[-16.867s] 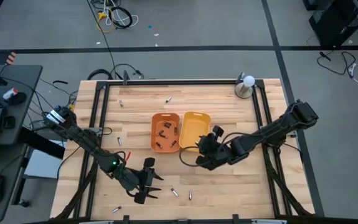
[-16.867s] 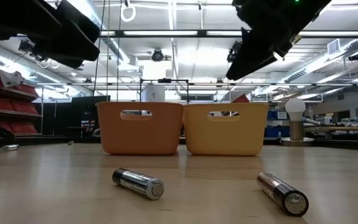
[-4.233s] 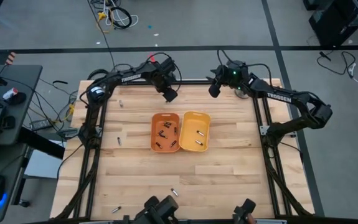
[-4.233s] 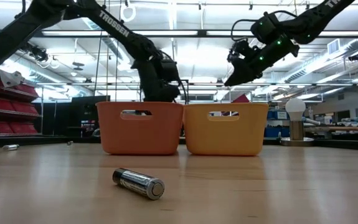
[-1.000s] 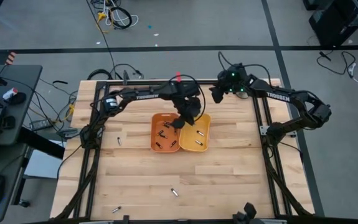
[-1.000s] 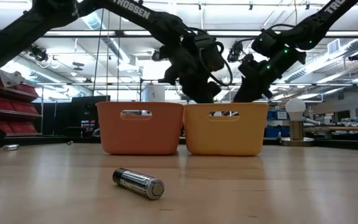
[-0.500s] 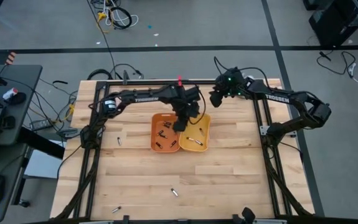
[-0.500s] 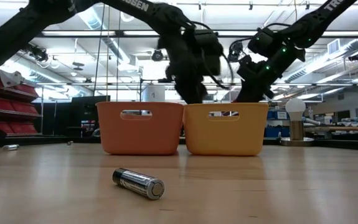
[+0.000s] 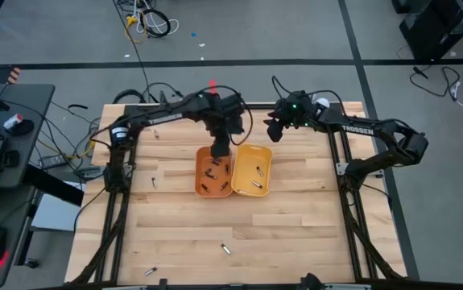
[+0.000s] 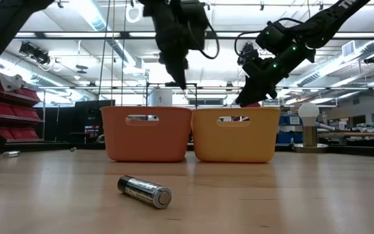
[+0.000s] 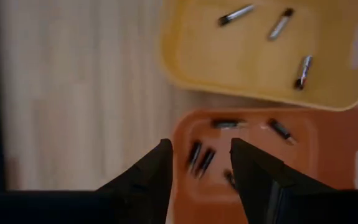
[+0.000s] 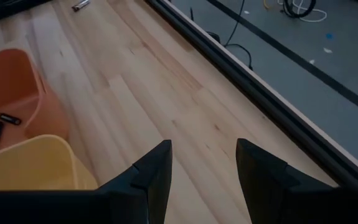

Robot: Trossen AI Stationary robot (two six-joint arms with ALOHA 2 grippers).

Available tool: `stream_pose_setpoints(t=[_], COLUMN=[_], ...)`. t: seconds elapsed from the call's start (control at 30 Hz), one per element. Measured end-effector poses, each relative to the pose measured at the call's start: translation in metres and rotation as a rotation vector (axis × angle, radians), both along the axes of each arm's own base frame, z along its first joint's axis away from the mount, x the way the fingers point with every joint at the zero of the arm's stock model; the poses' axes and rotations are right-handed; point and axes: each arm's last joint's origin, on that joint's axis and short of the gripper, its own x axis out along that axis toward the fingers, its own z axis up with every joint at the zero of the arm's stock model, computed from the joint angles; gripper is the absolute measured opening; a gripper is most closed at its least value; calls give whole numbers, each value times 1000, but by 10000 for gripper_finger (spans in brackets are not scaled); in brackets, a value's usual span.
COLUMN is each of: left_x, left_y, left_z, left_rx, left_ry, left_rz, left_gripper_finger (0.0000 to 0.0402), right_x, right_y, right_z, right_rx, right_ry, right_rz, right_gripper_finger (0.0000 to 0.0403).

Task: Sort batteries
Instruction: Put the silver battery into the yellow bin

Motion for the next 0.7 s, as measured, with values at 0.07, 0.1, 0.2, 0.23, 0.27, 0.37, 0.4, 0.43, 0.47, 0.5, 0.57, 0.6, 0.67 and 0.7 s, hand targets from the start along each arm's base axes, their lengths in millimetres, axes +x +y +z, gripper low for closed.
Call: stream_pose_setpoints(t=[0.07, 0.1, 0.2, 0.23, 0.27, 0.37, 0.4, 0.43, 0.47, 0.5, 0.57, 0.6, 0.67, 0.7], left_x=[-9, -13, -26, -31, -36, -48, -51, -56, -61, -66, -81, -90, -110, -119], left_y=[1, 2, 6, 7, 9, 15, 17, 19, 20, 22, 25, 26, 29, 31], left_z=[10, 14, 23, 26, 30, 38, 38, 36, 32, 27, 13, 4, -18, -29], left_rx=[32, 48, 84, 96, 106, 135, 144, 152, 157, 167, 177, 177, 165, 159], left_ry=[8, 16, 47, 60, 71, 82, 83, 89, 99, 100, 89, 90, 90, 83], left_rz=[35, 51, 122, 149, 180, 278, 307, 334, 356, 385, 450, 490, 569, 615], left_gripper_finger=[156, 156, 156, 156, 156, 156, 156, 156, 156, 156, 156, 156, 156, 156], right_x=[0, 0, -4, -5, -6, -11, -13, -14, -15, -16, -18, -19, -20, -21], right_y=[1, 2, 4, 5, 6, 10, 11, 12, 14, 15, 17, 17, 18, 18], right_z=[-3, -6, -16, -20, -24, -35, -38, -41, -44, -47, -50, -52, -54, -55], right_rx=[-19, -29, -37, -35, -29, -14, -18, -23, -22, -16, -13, -14, -5, 1], right_ry=[-8, -17, -32, -38, -41, -47, -53, -58, -58, -59, -70, -78, -83, -85], right_rz=[11, 14, 13, 9, 5, -5, -4, 2, 18, 35, 67, 81, 102, 108], right_gripper_finger=[164, 164, 164, 164, 164, 164, 164, 164, 164, 164, 164, 164, 164, 164])
